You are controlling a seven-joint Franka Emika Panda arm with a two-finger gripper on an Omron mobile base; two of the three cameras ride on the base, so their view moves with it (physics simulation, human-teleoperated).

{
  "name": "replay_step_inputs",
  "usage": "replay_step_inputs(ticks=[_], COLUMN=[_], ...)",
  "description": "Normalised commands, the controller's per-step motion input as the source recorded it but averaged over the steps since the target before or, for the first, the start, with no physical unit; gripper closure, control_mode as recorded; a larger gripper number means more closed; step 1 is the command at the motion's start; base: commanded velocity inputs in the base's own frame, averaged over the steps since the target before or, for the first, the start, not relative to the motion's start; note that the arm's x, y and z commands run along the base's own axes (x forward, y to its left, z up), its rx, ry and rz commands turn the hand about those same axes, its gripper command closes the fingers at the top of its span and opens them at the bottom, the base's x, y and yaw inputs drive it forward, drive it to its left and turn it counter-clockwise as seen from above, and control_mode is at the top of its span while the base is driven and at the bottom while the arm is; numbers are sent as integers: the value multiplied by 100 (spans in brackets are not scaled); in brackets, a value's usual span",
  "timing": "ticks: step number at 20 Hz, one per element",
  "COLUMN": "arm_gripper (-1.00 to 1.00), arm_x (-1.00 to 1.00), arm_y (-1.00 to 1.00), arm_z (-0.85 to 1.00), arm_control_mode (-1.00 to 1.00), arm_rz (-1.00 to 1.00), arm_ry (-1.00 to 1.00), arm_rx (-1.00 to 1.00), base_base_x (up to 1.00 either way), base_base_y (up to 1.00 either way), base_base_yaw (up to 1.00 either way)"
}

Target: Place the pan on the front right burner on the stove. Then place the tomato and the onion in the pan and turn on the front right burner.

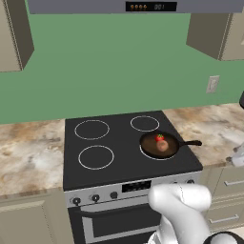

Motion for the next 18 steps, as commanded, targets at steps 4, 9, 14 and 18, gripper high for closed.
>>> replay_step_inputs(ticks=[4, 9, 14, 18], arm_gripper=[-100, -100, -100, -100], arm_x=[-2, 0, 7, 4], arm_y=[-16, -28, -30, 2], arm_z=[-36, -30, -15, -10], arm_control_mode=[-100, -100, -100, -100], arm_rz=[24, 27, 25, 12], arm_ry=[-44, -38, -28, -9], arm_rx=[-1, 0, 3, 5], base_base_x=[0, 0, 0, 0], base_base_y=[0, 0, 0, 0], base_base_yaw=[0, 0, 0, 0])
